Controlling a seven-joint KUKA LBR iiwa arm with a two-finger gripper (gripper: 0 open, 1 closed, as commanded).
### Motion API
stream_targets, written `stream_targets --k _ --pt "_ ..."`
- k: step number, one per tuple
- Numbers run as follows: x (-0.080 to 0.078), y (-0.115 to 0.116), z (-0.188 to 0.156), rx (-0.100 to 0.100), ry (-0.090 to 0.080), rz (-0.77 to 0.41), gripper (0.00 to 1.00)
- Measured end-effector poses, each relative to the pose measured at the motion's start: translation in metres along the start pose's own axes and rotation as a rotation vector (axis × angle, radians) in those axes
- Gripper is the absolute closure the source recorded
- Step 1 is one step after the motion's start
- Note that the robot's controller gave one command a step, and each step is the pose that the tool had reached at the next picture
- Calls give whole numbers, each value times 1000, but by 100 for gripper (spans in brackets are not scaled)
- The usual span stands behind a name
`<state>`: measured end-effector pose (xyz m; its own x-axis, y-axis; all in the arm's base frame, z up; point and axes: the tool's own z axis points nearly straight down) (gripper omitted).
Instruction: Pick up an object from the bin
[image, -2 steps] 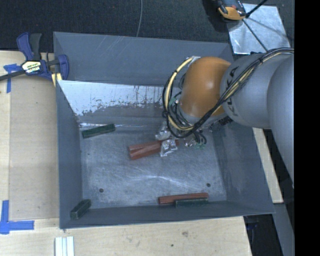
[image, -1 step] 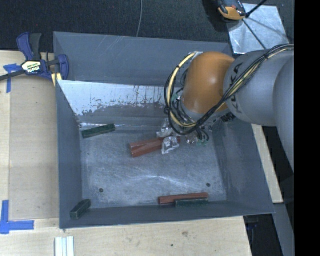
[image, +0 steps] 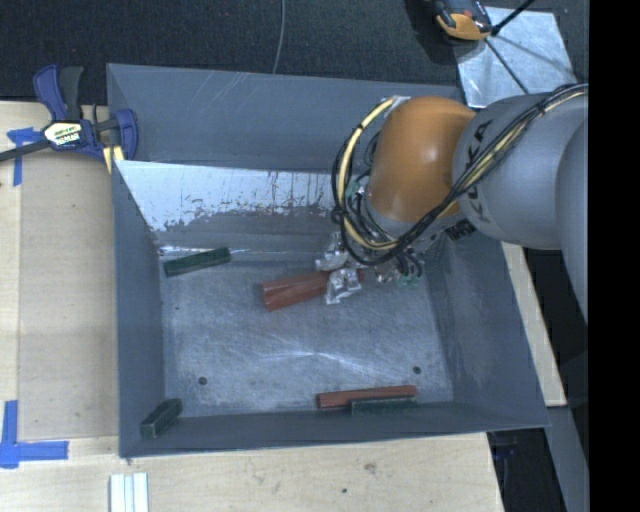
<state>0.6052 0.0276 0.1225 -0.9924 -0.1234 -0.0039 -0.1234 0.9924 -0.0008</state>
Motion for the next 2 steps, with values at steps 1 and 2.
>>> stream_targets --k 1,2 --pt "0 0 -13 0 0 -1 100" --pt "0 0 -22 0 -1 -1 100"
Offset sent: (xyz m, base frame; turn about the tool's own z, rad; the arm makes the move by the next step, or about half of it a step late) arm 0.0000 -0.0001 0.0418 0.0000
